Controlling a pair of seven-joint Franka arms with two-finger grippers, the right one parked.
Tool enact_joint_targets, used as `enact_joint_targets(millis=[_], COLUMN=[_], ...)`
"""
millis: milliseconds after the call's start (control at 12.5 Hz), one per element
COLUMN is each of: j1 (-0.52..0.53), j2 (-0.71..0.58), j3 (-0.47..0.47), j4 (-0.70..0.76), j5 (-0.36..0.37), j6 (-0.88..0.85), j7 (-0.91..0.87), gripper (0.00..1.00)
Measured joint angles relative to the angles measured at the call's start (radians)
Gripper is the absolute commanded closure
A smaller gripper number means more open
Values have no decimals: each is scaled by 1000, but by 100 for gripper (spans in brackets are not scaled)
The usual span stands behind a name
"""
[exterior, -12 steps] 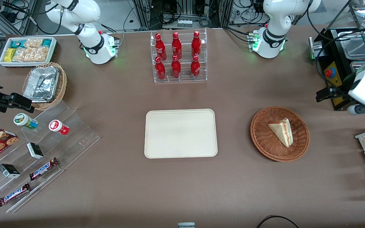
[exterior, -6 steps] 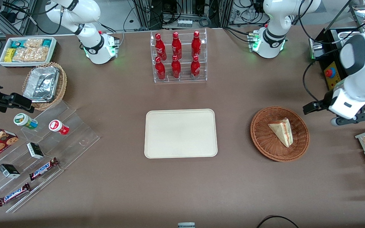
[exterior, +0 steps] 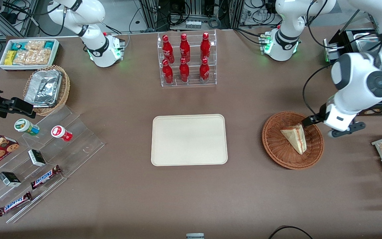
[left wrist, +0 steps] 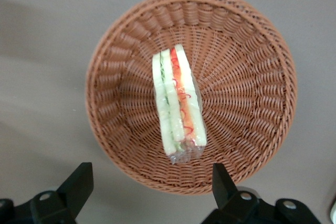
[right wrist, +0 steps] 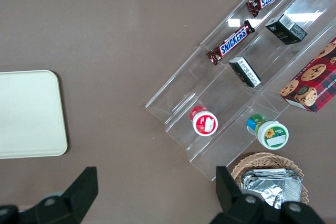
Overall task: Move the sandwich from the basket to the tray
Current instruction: 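Lower the left gripper and close it on the wrapped sandwich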
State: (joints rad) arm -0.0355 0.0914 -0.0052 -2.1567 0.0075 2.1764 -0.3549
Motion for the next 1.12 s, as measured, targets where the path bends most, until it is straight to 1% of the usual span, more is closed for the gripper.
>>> enact_joint_targets(millis=[241,642,803,883,964,1044,1124], j1=[-23,-28,-28,-28,-28,-29,-31], j2=[64,117,142,153,165,176,185], j3=[-4,-4,-4,-4,-4,-4,-4], j4=[-12,-13,-13,-13,-13,-13,-13], j5=[0,0,0,0,0,0,0], j6=[79,144,168,182,195,204,208], j7=[-88,-148,-172,-182,-197,-214,-226], gripper=[0,0,2,8,24,49,69])
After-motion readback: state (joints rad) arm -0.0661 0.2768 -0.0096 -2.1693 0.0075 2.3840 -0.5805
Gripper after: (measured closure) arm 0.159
